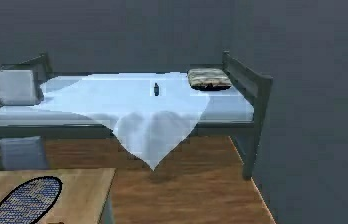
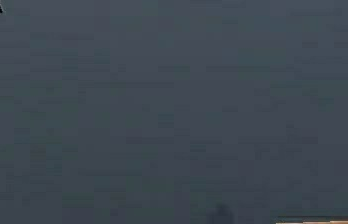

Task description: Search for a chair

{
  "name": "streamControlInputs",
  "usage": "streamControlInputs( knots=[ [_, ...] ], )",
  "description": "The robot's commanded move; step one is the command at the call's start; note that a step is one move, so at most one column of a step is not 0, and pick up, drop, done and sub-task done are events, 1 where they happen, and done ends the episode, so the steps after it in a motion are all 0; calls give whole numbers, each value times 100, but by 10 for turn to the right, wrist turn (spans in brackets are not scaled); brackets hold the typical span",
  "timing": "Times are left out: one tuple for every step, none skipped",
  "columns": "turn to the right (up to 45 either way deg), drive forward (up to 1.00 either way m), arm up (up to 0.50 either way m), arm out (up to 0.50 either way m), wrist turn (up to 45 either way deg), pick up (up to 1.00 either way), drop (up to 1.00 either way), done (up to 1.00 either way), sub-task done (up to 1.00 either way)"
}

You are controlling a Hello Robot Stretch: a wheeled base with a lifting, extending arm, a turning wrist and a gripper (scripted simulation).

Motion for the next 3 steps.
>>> streamControlInputs(
  knots=[
    [0, 100, 0, 0, 0, 0, 0, 0, 0],
    [-450, 0, 0, 0, 0, 0, 0, 0, 0],
    [-420, 0, 0, 0, 0, 0, 0, 0, 0]
  ],
)
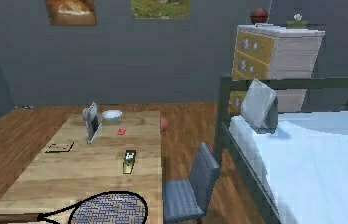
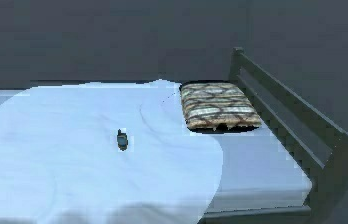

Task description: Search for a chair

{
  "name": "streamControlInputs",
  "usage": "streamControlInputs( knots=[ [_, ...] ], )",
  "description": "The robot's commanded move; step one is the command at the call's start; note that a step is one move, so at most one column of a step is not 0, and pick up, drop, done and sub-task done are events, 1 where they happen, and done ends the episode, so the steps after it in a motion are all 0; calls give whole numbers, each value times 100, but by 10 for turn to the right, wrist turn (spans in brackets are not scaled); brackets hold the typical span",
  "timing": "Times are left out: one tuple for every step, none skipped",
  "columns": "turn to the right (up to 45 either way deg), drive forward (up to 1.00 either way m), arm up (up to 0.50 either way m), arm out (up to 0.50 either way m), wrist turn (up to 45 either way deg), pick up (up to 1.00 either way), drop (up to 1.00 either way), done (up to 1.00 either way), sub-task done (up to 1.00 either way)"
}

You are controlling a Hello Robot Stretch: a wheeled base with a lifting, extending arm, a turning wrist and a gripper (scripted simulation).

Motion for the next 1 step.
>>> streamControlInputs(
  knots=[
    [0, 0, 0, 0, 0, 0, 0, 100, 0]
  ],
)
